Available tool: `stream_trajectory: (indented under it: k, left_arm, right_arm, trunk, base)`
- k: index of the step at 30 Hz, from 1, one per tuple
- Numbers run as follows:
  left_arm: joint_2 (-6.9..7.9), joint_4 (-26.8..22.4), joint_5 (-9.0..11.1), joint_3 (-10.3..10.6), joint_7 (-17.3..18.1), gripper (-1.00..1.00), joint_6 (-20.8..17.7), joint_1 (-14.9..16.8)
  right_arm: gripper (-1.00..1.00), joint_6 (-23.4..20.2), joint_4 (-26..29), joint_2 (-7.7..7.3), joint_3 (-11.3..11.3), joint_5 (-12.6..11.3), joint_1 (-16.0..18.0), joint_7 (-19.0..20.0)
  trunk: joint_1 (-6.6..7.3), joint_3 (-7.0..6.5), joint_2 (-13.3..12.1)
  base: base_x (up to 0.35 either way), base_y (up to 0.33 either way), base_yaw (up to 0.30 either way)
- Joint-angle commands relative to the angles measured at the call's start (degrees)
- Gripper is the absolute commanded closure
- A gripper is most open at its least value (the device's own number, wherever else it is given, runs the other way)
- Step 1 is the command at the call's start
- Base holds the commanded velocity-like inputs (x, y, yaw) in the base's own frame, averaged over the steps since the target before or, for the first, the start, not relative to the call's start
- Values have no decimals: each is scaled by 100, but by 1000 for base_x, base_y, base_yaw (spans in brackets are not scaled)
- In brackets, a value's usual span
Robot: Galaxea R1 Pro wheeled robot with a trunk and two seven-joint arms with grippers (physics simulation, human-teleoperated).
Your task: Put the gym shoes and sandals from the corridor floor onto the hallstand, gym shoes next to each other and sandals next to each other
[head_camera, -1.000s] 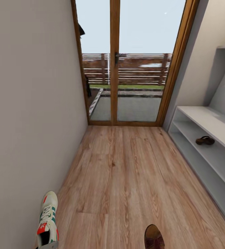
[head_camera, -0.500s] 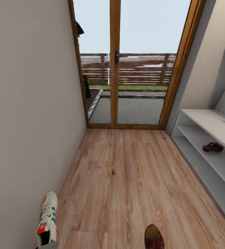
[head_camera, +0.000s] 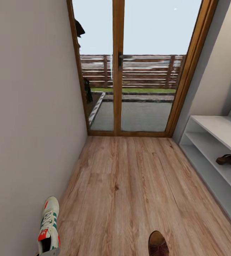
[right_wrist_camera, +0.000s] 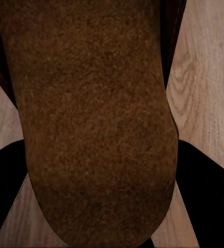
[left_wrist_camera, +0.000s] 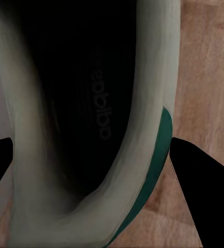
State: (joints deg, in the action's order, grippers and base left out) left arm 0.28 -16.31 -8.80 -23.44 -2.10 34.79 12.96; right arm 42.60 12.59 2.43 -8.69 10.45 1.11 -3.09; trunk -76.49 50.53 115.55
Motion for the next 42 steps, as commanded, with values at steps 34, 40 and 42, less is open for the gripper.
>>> stream_trajectory:
  k: [34,40,42]
  left_arm:
    - [-15,11,-69,-23,-19,100,28,5]
    - [-17,12,-69,-25,-19,100,28,5]
    - [-15,14,-69,-25,-19,100,22,5]
  right_arm:
    - [100,21,1335,-48,-28,75,12,-1]
    - [100,20,1347,-49,-28,72,12,-2]
    - [100,21,1344,-50,-31,62,12,-17]
  trunk:
    - [-3,5,2]
    - [-3,5,2]
    - [-3,5,2]
  base:
    - [339,0,0]
    - [339,0,0]
    - [339,0,0]
